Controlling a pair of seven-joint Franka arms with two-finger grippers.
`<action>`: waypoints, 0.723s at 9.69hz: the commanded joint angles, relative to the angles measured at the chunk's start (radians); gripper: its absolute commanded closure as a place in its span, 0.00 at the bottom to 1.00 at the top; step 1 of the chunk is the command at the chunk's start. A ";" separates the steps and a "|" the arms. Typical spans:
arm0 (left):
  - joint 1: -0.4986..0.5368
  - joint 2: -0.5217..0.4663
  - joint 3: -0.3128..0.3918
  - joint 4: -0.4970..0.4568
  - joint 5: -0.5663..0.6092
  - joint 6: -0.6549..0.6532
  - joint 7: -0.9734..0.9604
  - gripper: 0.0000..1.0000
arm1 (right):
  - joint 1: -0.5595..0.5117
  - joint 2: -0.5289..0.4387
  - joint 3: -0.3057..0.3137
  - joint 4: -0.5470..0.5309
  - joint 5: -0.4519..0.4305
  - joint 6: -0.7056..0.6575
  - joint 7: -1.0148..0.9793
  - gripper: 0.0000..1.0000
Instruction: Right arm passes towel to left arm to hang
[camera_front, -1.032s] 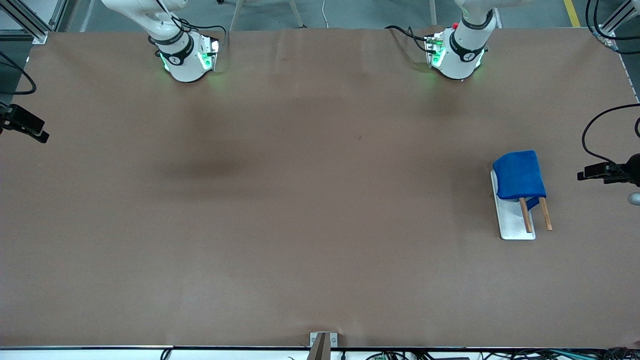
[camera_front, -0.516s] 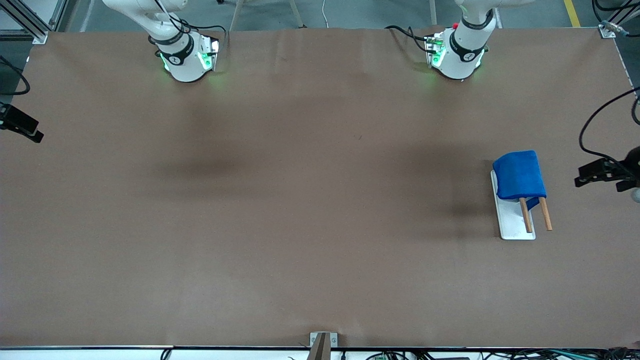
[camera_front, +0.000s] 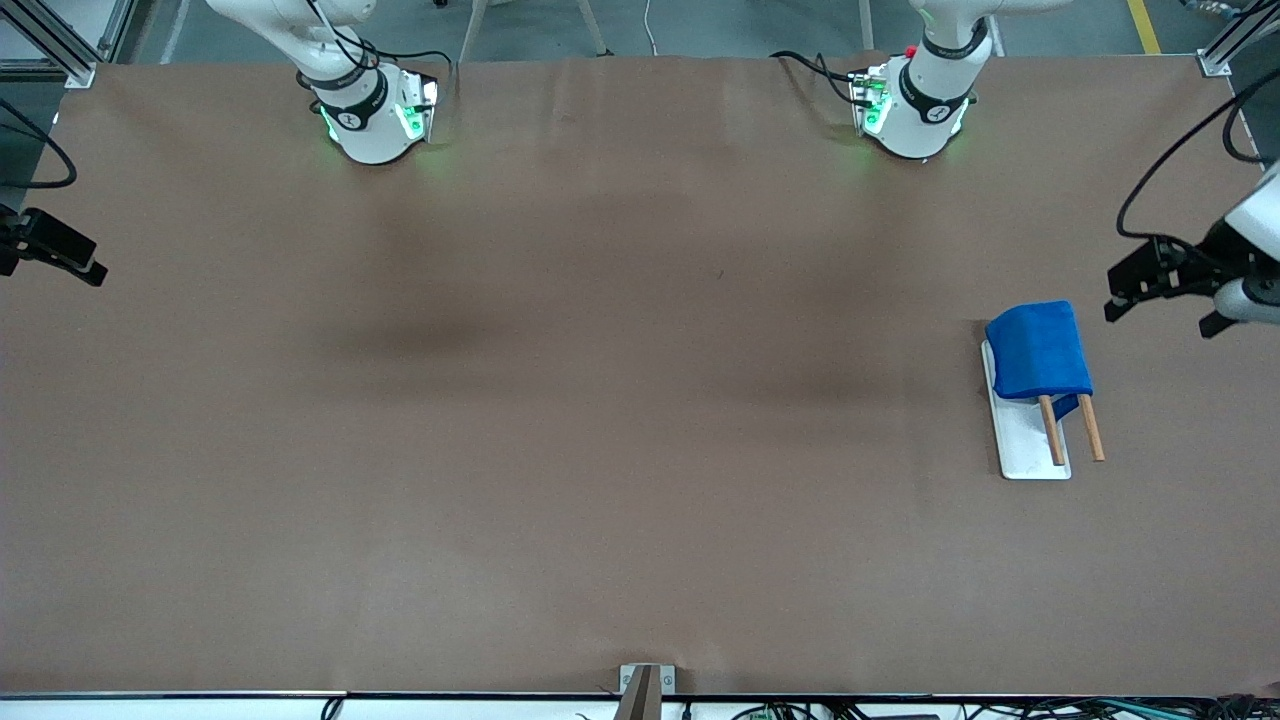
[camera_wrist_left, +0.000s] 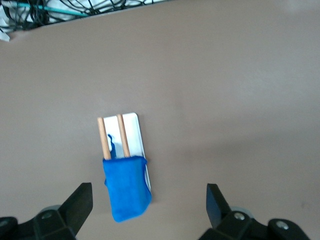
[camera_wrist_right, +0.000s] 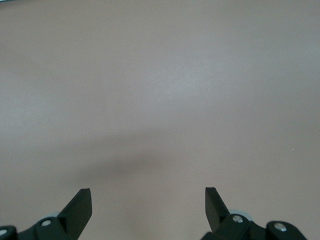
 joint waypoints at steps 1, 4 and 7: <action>-0.005 -0.003 -0.052 0.032 0.011 -0.052 -0.046 0.00 | 0.008 -0.033 0.006 -0.029 0.012 -0.010 0.044 0.00; -0.011 0.067 -0.071 0.210 0.011 -0.210 -0.098 0.00 | 0.008 -0.033 0.012 -0.022 0.014 -0.003 0.048 0.00; -0.009 0.046 -0.074 0.221 0.005 -0.278 -0.161 0.00 | 0.010 -0.032 0.012 -0.015 0.012 -0.002 0.050 0.00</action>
